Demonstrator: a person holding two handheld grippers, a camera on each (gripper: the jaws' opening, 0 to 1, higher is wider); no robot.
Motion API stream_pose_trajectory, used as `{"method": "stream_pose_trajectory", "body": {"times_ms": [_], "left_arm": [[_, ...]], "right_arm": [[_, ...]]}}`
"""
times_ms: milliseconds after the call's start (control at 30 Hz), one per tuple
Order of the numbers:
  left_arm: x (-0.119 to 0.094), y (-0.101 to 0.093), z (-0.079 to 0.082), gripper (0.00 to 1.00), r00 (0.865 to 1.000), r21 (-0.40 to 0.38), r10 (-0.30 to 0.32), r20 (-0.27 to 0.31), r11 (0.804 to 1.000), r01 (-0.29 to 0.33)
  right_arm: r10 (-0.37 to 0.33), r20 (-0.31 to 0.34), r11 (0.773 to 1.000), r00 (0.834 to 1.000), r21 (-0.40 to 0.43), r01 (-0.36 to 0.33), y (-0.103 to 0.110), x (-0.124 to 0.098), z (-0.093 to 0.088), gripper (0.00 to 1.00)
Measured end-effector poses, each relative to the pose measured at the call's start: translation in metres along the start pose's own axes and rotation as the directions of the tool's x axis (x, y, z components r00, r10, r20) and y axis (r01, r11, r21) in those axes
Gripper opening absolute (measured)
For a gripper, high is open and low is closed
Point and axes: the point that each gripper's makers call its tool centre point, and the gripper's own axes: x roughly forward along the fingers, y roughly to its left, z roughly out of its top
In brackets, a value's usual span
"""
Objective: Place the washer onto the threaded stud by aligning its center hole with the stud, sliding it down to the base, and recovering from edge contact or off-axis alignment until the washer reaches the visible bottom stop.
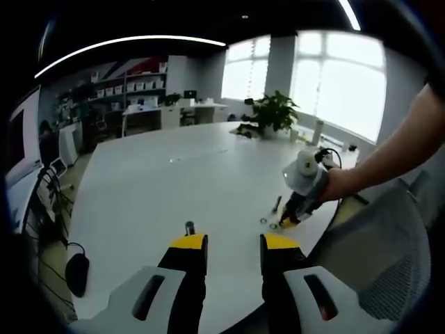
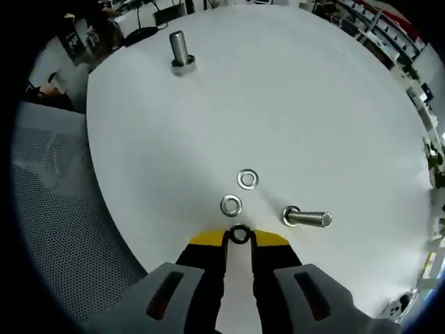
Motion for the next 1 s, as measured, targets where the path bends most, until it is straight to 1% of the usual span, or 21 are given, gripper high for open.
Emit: {"method": "stream_pose_trajectory", "body": {"times_ms": [67,167,267,300,367,400,433,600,700,733,800,833,900,1000], "left_arm": [[0.0001,0.0000,-0.0002,0.28,1.000,0.003,0.000,-0.002,1.000,0.000],[0.0003,-0.0010,0.0001,0.28,1.000,0.007,-0.003,-0.001,1.000,0.003],[0.0008,-0.0018,-0.0003,0.28,1.000,0.009,-0.007,-0.004,1.000,0.007],[0.0008,-0.0024,0.0000,0.28,1.000,0.010,-0.009,-0.003,1.000,0.009],[0.0006,-0.0028,0.0006,0.28,1.000,0.011,-0.010,0.000,1.000,0.010],[0.0005,-0.0029,0.0007,0.28,1.000,0.011,-0.011,0.001,1.000,0.011],[0.0002,-0.0030,0.0008,0.28,1.000,0.009,-0.011,0.002,1.000,0.011],[0.0002,-0.0034,0.0018,0.28,1.000,0.007,-0.014,0.008,1.000,0.014],[0.0005,-0.0045,0.0028,0.28,1.000,0.007,-0.020,0.012,1.000,0.020],[0.0002,-0.0063,0.0055,0.28,0.999,0.003,-0.029,0.025,1.000,0.029],[-0.0015,-0.0070,0.0090,0.28,0.999,0.001,-0.030,0.043,1.000,0.030],[-0.0013,-0.0068,0.0081,0.28,0.999,0.002,-0.028,0.040,1.000,0.028],[-0.0003,-0.0059,0.0037,0.28,0.999,0.006,-0.025,0.020,1.000,0.025],[-0.0008,-0.0054,0.0059,0.28,0.999,0.000,-0.024,0.031,1.000,0.024]], "right_arm": [[-0.017,-0.035,0.998,0.999,-0.061,0.015,0.0001,0.0002,0.0006,0.16],[-0.036,-0.077,0.994,0.996,-0.106,0.028,0.0028,0.0002,0.0023,0.16],[-0.038,-0.097,0.995,0.995,-0.097,0.028,0.0013,0.0018,0.0033,0.16],[-0.024,-0.102,0.998,0.995,-0.062,0.017,0.0010,0.0013,0.0018,0.16],[0.007,-0.092,1.000,0.996,0.003,-0.006,0.0008,0.0016,0.0006,0.16],[0.025,-0.070,0.999,0.997,0.038,-0.022,-0.0005,0.0018,0.0009,0.16],[0.031,-0.059,0.998,0.998,0.049,-0.028,-0.0010,0.0004,0.0008,0.16],[0.025,-0.046,0.999,0.999,0.030,-0.024,0.0003,-0.0001,0.0004,0.16],[0.027,-0.059,0.999,0.998,0.041,-0.024,-0.0012,0.0008,0.0015,0.15],[0.028,-0.066,0.999,0.997,0.041,-0.025,-0.0011,0.0011,0.0017,0.15],[0.025,-0.081,0.999,0.996,0.026,-0.023,-0.0001,0.0011,0.0012,0.15],[0.022,-0.082,1.000,0.996,0.022,-0.020,0.0000,0.0010,0.0007,0.15],[0.017,-0.071,1.000,0.997,0.025,-0.015,0.0000,0.0001,-0.0001,0.15],[0.023,-0.006,0.997,1.000,0.071,-0.022,0.0000,-0.0006,-0.0003,0.14]]}}
